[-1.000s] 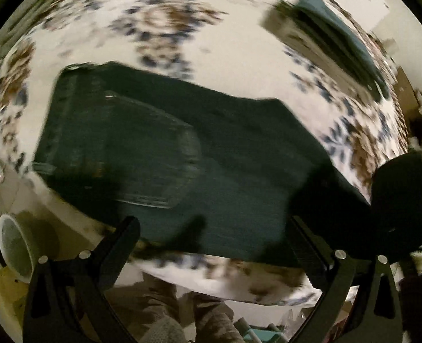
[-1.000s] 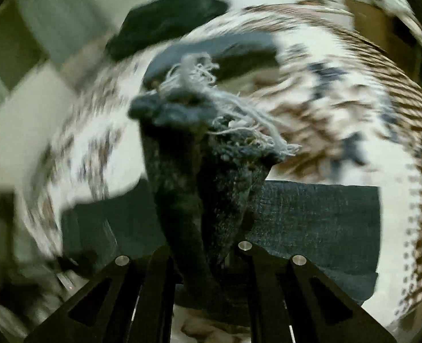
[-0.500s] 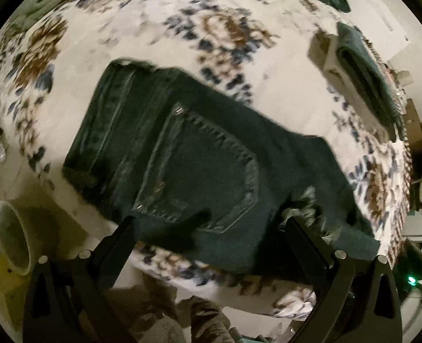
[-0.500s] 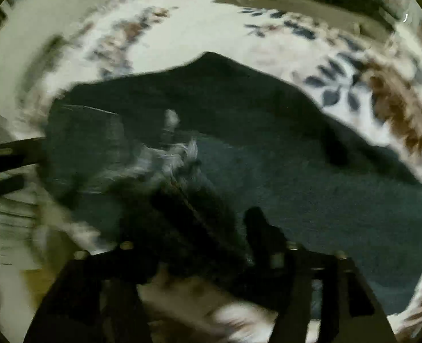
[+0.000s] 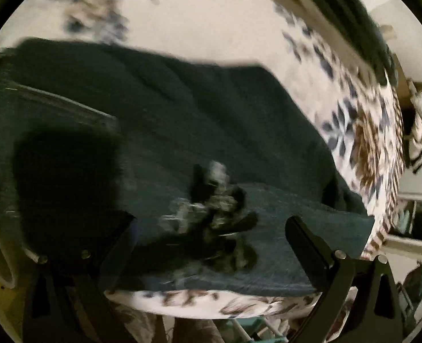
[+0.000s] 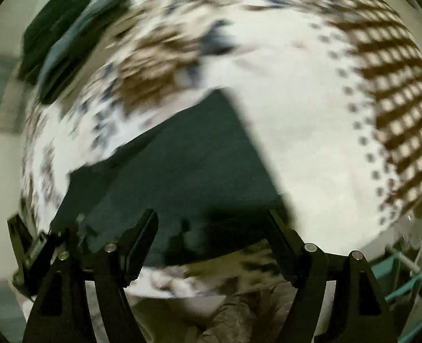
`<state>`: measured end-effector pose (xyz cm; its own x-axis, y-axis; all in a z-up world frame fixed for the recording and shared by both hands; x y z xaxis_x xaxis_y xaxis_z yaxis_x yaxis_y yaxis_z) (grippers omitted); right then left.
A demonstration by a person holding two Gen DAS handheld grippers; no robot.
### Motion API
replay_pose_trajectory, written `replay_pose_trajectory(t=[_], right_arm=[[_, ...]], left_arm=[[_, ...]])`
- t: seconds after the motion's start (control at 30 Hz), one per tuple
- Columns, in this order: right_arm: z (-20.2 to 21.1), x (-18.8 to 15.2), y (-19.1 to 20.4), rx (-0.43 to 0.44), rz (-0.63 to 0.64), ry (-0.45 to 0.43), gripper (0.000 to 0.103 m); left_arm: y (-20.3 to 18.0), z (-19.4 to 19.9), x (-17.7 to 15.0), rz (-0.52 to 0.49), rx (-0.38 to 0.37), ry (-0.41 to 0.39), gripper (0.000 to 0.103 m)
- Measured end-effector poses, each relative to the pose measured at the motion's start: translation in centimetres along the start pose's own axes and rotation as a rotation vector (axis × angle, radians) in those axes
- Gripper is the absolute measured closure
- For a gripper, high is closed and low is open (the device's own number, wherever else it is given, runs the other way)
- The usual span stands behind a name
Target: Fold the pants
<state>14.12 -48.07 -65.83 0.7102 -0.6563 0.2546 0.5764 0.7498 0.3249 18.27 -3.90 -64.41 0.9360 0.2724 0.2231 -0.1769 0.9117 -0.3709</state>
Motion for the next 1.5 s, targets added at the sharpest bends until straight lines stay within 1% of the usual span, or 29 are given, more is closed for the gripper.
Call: replay_pose_trajectory(t=[0.03,0.1,0.17,0.2,0.23,0.27,0.3,0.37,0.43,0.53,0.6,0.63,0.67,0.73,0.8,0.83,0.87,0.93,1.0,1.07,1.17,1.2,1.23,1.27,1.33,1.37,1.43,1.47,1.5], right_arm=[[-0.3,0.2,-0.6,0.001,-0.029,0.011,0.025],[-0.9,0.4,-1.3,0.006,-0.083,0.039,0.025],[-1.7,0.0,-1.9,-0.013,-0.080,0.066,0.025],[-2.0,-0.5,-1.8,-0.029,-0.060,0.074,0.025],[-2.2,-1.1,-1.9,-0.053,-0.032,0.075,0.029],[-2.5,-1.8,-2.3,-0.103,0.001,0.083,0.047],[-2.8,-2.4,-2.8,-0.125,0.009,0.104,0.054],[-3.1,-3.5,-4.2,-0.101,-0.049,0.129,0.055],[-2.9,-3.8,-4.6,-0.097,-0.048,0.138,0.055],[-2.2,-3.5,-4.3,-0.085,-0.052,0.150,0.055],[-1.2,-2.7,-3.2,-0.057,-0.015,0.135,0.053],[-0.6,-2.5,-2.4,-0.048,0.043,0.126,0.053],[0.2,-2.4,-1.4,-0.064,0.135,0.109,0.048],[1.3,-2.7,1.6,-0.074,0.346,0.059,0.039],[1.7,-4.2,5.4,-0.085,0.607,0.020,0.039],[1.4,-5.5,7.5,-0.071,0.729,0.016,0.039],[0.8,-7.1,9.7,-0.056,0.851,0.019,0.039],[-0.3,-10.4,13.8,-0.011,1.045,0.018,0.039],[-1.8,-14.0,17.8,0.052,1.239,-0.017,0.039],[-3.6,-17.2,20.6,0.096,1.383,-0.021,0.039],[-6.7,-20.1,22.5,0.075,1.543,-0.022,0.039],[-7.4,-20.4,22.8,0.072,1.550,-0.016,0.039],[-7.9,-20.1,23.0,0.092,1.504,-0.005,0.043],[-7.9,-19.7,23.2,0.127,1.448,0.000,0.061],[-7.1,-17.8,23.3,0.191,1.290,0.004,0.089],[-6.5,-16.5,23.0,0.217,1.191,0.003,0.093],[-5.7,-13.8,22.0,0.258,0.985,0.017,0.094],[-5.3,-12.2,21.2,0.303,0.830,0.047,0.094],[-4.9,-10.8,20.4,0.317,0.716,0.056,0.094]], left_arm=[[-0.5,-0.8,-0.4,-0.021,-0.006,0.012,0.014],[-1.2,-1.5,-1.1,-0.068,0.000,0.017,0.068],[-1.3,-1.4,-1.6,-0.125,0.029,0.004,0.085],[-1.2,-1.0,-1.9,-0.143,0.022,-0.012,0.087],[-1.1,-0.7,-2.0,-0.152,0.024,-0.022,0.087],[-0.8,-0.5,-2.3,-0.169,0.031,-0.026,0.087],[-0.3,-0.3,-2.6,-0.178,0.039,-0.020,0.087],[0.7,-0.1,-3.1,-0.160,0.047,-0.006,0.087],[0.8,0.2,-3.1,-0.162,0.048,-0.002,0.087],[0.5,1.0,-3.0,-0.158,0.057,-0.002,0.087],[0.3,1.7,-2.8,-0.138,0.045,0.000,0.086],[0.3,2.2,-2.7,-0.121,0.041,0.001,0.086],[0.4,2.6,-2.8,-0.101,0.040,0.002,0.085],[0.8,3.4,-2.6,-0.061,0.035,-0.005,0.074],[1.7,4.7,-2.4,-0.032,0.060,-0.026,0.040],[2.2,5.0,-2.4,-0.023,0.067,-0.035,0.037],[3.0,5.8,-2.3,-0.011,0.088,-0.055,0.036],[4.3,6.6,-2.4,0.004,0.112,-0.074,0.036],[6.3,7.5,-2.4,0.030,0.152,-0.091,0.036],[8.5,8.2,-2.6,0.052,0.184,-0.098,0.036],[10.9,8.9,-2.6,0.072,0.218,-0.102,0.036],[11.5,9.0,-2.6,0.077,0.228,-0.104,0.036],[11.8,9.3,-2.6,0.085,0.230,-0.108,0.036],[12.0,9.4,-2.5,0.088,0.230,-0.113,0.036],[12.1,9.9,-2.5,0.084,0.230,-0.122,0.036],[12.4,10.1,-2.4,0.085,0.227,-0.127,0.036],[12.2,10.2,-2.2,0.085,0.225,-0.137,0.036],[11.9,10.0,-2.0,0.088,0.218,-0.135,0.036],[11.6,9.9,-1.9,0.091,0.214,-0.133,0.036]])
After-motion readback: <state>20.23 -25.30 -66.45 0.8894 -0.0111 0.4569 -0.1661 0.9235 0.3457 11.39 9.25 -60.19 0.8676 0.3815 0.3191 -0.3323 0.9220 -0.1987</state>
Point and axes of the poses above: each gripper's, at about its wrist camera, not at the fingertips, and z roughly against the way its jaws point, y to its left, x to its top, the point moved 6 cm from there along -z, roughly the way its jaws point, and after that the axes turned 15 degrees about -y, right-handed, at the moved point
